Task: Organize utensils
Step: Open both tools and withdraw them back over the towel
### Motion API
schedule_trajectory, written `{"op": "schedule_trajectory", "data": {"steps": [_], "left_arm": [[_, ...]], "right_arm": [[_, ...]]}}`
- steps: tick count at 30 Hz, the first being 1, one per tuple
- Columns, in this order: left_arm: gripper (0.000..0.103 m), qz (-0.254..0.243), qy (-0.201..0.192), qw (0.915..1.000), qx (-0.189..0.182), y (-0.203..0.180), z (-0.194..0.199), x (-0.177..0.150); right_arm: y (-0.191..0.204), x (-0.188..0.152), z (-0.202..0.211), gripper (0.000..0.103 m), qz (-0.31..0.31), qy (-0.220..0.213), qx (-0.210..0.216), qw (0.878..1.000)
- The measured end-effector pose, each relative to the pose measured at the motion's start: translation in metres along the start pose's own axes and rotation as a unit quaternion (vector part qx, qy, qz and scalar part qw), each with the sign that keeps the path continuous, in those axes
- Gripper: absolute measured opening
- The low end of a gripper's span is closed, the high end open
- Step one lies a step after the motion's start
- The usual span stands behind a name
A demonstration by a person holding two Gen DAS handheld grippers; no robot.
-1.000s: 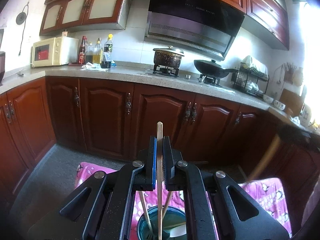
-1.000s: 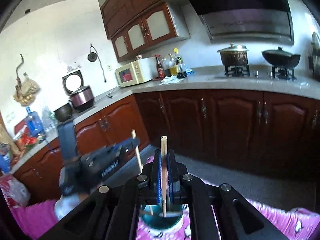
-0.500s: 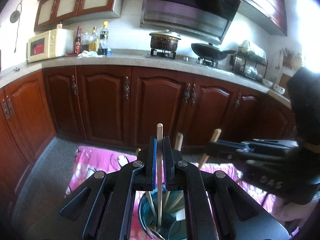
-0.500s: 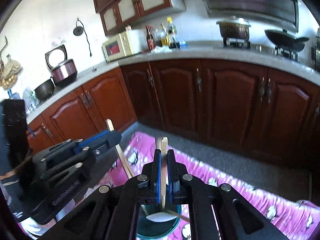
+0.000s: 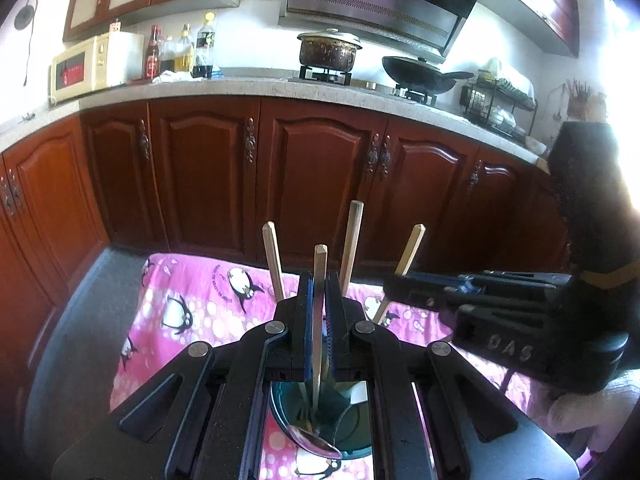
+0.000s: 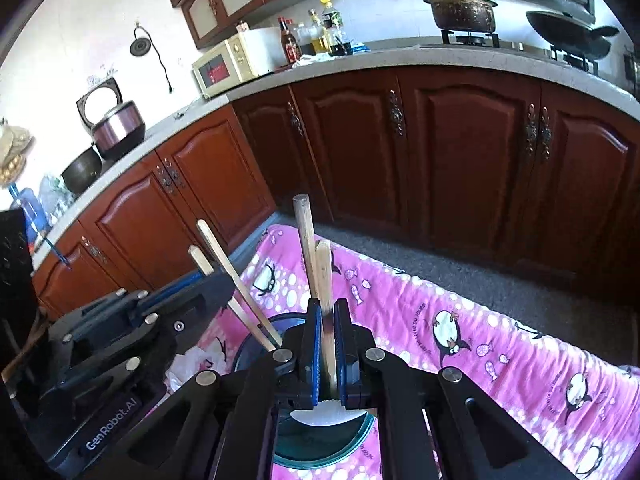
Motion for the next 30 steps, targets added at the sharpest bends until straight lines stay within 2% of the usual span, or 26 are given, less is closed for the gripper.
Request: {"op": "schedule_trajectory", "data": {"steps": [4, 5, 7, 8, 15, 22, 30], "left_arm": [[0.009, 0.011, 0.003, 0.9999, -0.007, 0.003, 0.004, 0.000], [0.015, 0.014, 0.003, 0.9999, -0.008, 0.003, 0.005, 0.000], [0.025, 0.021, 0.005, 0.9997, -0.014, 0.004, 0.008, 0.001], [0.028, 0.023, 0.003, 0.9996, -0.016, 0.004, 0.010, 0.001], [0.034, 0.018, -0.004, 0.9996, -0.021, -0.007, 0.030, 0.001], [0.039, 0.002, -0.001, 0.9998, -0.022, -0.033, 0.049, -0.005], [0.044, -0.015, 0.010, 0.9990, -0.041, -0.066, 0.060, -0.021]], "right_arm": [[-0.007, -0.001, 0.011, 0.018, -0.010, -0.006, 0.002, 1.000], [-0.008, -0.002, 0.013, 0.022, -0.011, -0.006, 0.003, 1.000], [-0.012, -0.004, 0.019, 0.023, -0.018, -0.008, 0.005, 1.000], [-0.013, -0.005, 0.021, 0.023, -0.020, -0.008, 0.006, 1.000], [-0.024, -0.016, 0.051, 0.023, -0.039, -0.019, 0.015, 0.999], [-0.041, -0.043, 0.096, 0.029, -0.056, -0.036, 0.023, 0.998], [-0.063, -0.085, 0.113, 0.030, -0.079, -0.016, 0.000, 0.997]]}}
Point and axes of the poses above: each gripper's, at about its wrist camera, not at the fingertips, and z roughly against the way its jaws point, y to its left, x to its top, the point moved 1 cm from there along -z, roughly the way its jaws point, and after that the axes turned 14 degrees about -x, right-handed, at the moved point
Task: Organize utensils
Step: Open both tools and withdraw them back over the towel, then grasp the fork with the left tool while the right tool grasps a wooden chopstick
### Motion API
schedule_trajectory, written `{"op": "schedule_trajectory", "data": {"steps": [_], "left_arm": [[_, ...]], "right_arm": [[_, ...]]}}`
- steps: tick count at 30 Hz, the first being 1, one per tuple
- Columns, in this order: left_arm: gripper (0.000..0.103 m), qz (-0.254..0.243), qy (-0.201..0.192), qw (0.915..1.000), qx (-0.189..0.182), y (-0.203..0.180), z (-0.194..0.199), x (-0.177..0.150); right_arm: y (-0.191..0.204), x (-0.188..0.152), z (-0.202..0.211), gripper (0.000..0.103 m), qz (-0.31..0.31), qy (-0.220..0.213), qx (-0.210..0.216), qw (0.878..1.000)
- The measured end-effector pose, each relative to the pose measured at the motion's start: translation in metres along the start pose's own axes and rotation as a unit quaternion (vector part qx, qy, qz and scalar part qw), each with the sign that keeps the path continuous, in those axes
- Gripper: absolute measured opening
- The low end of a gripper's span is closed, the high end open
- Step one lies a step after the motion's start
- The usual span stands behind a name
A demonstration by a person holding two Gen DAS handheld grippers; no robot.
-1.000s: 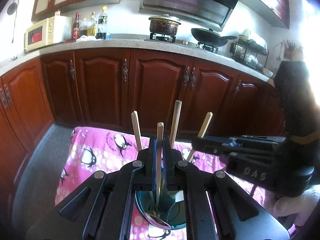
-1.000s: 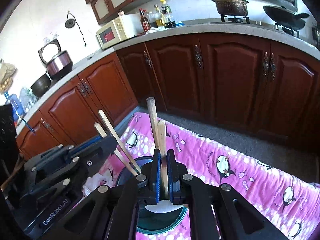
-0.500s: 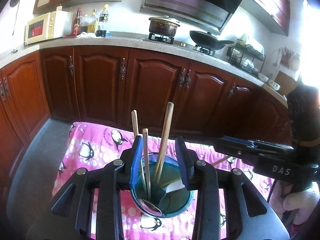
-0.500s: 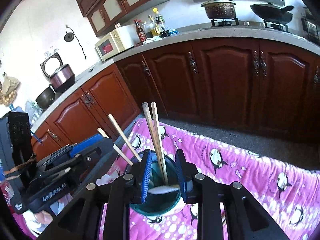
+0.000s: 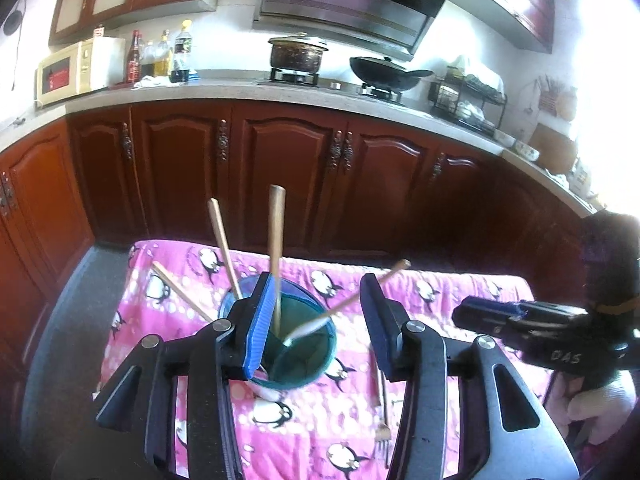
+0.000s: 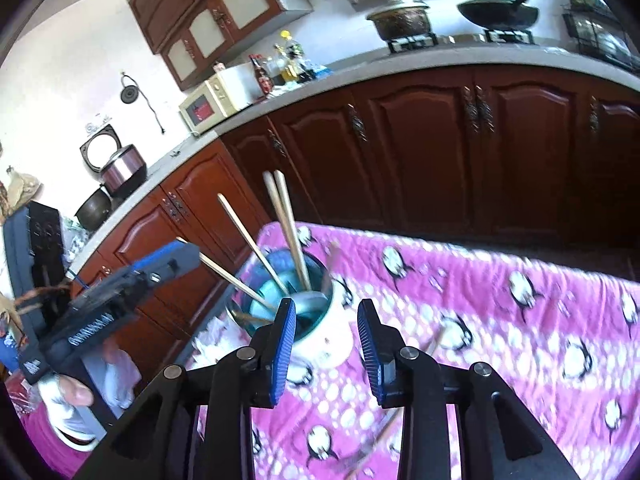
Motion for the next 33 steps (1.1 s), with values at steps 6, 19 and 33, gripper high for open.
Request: {"op": "schedule_trajectory", "data": {"steps": [6, 19, 33], "left_arm": [[0.051, 0.004, 0.022, 0.9994, -0.026, -0.015, 0.000, -0.018], [0.051, 0.028, 0.127, 0.9907, -0.039, -0.012, -0.043, -0.092], [0.051, 0.045, 0.143, 0.9883, -0.026, 0.004, -0.057, -0.107]], "right_arm": [[-0.031, -0.032, -0.017, 0.031, -0.017, 0.039, -0.036, 0.998], [-0.063, -0.091, -0.149, 0.031, -0.017, 0.162, -0.117, 0.980], [-0.036, -0.082, -0.182, 0.014, 0.040, 0.167, -0.151, 0.973]]}}
Point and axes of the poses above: each gripper's, at about its wrist camera, not at the fingertips, and z roughly against the way its jaws point, y to its left, x to its top, the point moved 1 cm from there along -z, roughly the way its jaws point, and after that the axes turned 14 degrees about -x, right-handed, at the moved point
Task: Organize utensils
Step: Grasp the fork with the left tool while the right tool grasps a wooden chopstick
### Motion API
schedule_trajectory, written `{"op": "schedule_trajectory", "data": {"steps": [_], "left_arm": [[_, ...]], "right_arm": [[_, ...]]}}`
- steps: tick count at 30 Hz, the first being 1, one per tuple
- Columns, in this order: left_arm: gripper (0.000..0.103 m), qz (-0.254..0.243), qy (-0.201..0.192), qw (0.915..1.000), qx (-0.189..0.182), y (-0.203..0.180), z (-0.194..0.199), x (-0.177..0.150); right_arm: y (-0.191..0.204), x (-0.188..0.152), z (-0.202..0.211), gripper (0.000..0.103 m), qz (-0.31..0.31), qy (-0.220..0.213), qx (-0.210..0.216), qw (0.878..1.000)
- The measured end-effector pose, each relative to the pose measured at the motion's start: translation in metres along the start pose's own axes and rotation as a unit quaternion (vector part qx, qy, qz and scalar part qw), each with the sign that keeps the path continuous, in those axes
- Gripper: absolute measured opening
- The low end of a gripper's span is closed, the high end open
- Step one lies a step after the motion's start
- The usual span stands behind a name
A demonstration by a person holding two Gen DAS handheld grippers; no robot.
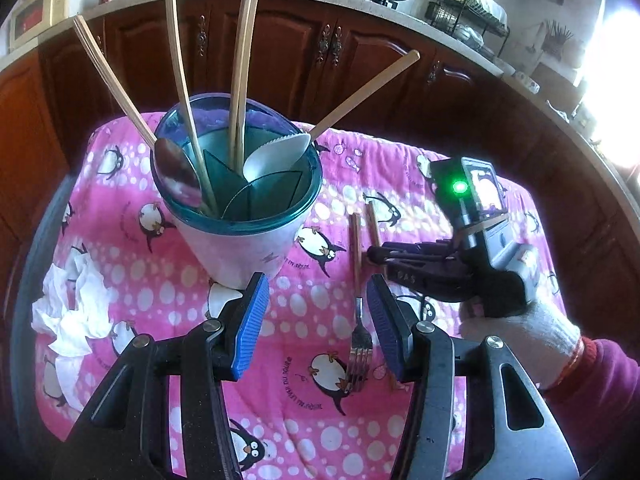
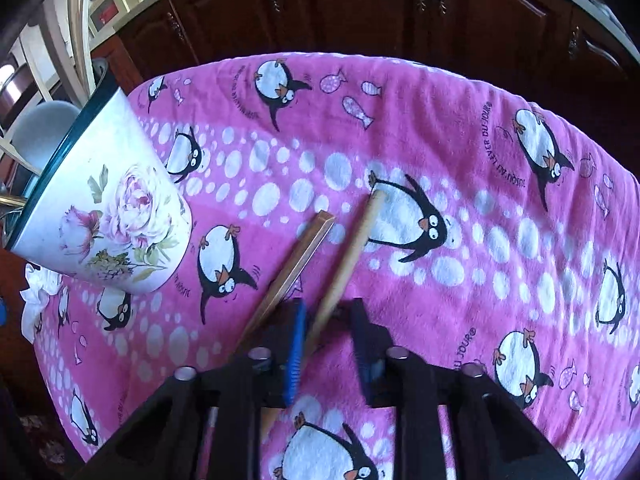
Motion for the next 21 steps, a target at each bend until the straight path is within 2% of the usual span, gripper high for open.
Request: {"op": "schedule_trajectory", "data": {"steps": [5, 8, 14, 17, 21], "left_arm": [[0.051, 0.005, 0.005, 1.0000, 0.004, 0.004, -0.005, 0.000], [0.051, 0.006, 0.007, 0.9999, 0.006, 0.003, -0.007, 0.000], [0.051, 0.007, 0.016, 0.9998, 0.006, 0.000, -0.016, -0.001], [0.051, 0.008, 0.031, 0.9995, 0.003, -0.003, -0.030, -0.002], [0.051, 0.011, 0.057, 0.9983, -0.002, -0.009, -0.060, -0.002]], "right_arm": [[-0.013, -0.006, 0.007, 0.011, -0.008, 0.003, 0.017, 1.000], [-0.030, -0.014, 0.008, 0.008, -0.014, 0.005, 0.012, 1.000], [-0.076, -0.041, 0.015, 0.007, -0.042, 0.017, -0.005, 0.999], [-0.097, -0.056, 0.021, 0.007, -0.063, 0.018, -0.014, 0.998], [-0.116, -0.069, 0.026, 0.007, -0.096, 0.022, 0.014, 0.995]]}}
Point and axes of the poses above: each gripper's, at about its wrist camera, not at the fingertips, and z roughly against the way its jaws point, y to its left, x to its top, the point moved 1 cm from there along -z, roughly the way its jaws point, and after that the axes turned 14 degrees about -x, right-handed, at the moved point
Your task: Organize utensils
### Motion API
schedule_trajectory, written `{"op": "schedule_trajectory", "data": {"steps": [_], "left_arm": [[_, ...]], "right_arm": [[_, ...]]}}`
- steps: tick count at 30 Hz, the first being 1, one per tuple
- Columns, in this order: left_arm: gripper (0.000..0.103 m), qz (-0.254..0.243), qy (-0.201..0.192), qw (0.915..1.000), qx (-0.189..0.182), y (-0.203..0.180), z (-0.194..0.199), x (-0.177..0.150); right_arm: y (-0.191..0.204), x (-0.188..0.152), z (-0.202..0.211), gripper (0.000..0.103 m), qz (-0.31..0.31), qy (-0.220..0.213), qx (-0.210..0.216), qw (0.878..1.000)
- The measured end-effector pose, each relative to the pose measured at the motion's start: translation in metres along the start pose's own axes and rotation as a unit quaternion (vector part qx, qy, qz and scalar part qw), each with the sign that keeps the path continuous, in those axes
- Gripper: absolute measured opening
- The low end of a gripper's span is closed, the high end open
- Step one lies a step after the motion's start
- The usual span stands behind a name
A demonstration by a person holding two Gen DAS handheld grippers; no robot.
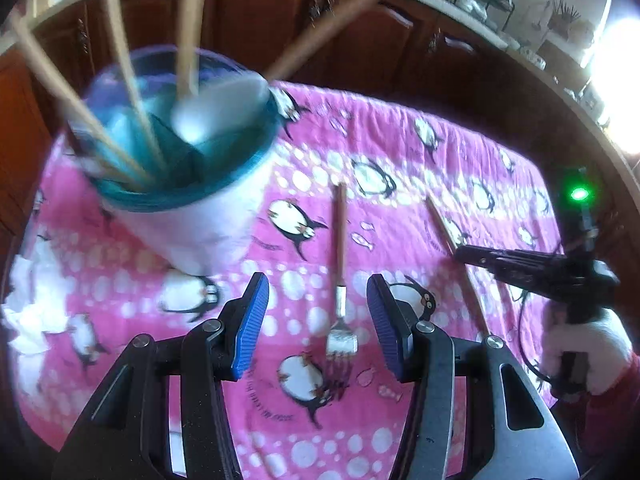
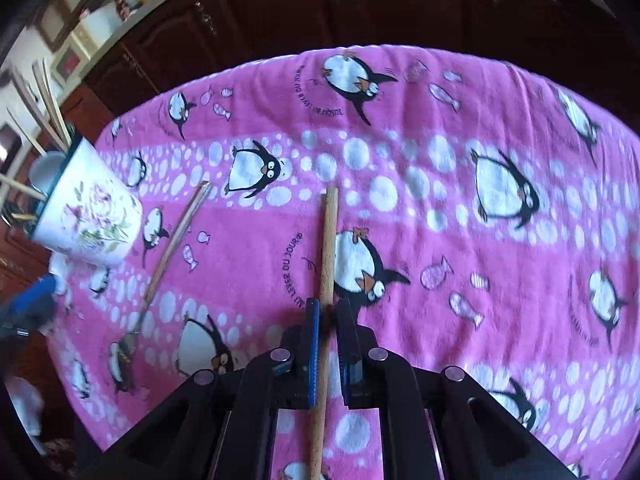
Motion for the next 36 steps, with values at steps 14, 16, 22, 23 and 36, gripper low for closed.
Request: {"op": "schedule_trajectory", "data": {"steps": [14, 16, 22, 23, 36], "left_arm": [[0.008, -0.010, 0.071, 0.9962, 0.050, -0.005, -0.091, 0.014], [0.007, -0.007, 0.075, 0.9962, 0.044, -0.008, -0.088, 0.012], [0.006, -0.002, 0.089, 0.9956, 0.027, -0.019, -0.071, -0.013], [0.006, -0.005, 0.091, 0.9955, 0.026, -0.021, -0.067, -0.019], [0.007, -0.018, 0.104, 0.9938, 0.034, -0.026, -0.053, -0.050]], "right_arm": [[0.005, 0.015, -0.008, 0.020, 0.012, 0.000, 0.024, 1.000], [0.013, 0.016, -0.017, 0.011, 0.021, 0.000, 0.008, 1.000], [0.008, 0.003, 0.000, 0.007, 0.014, 0.009, 0.032, 0.999], [0.006, -0.003, 0.005, 0.007, 0.012, 0.011, 0.037, 0.999], [0.020, -0.036, 0.016, 0.024, 0.028, 0.024, 0.031, 0.999]]}}
Point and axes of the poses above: each gripper's, at about its wrist camera, not at the fingertips, and z roughly against the way its jaws point, y to its left, x to its top, the point moved 1 cm from there along -z, roughly the way its jaws point, and after that the axes turned 14 degrees about -x, right-handed, at the moved point
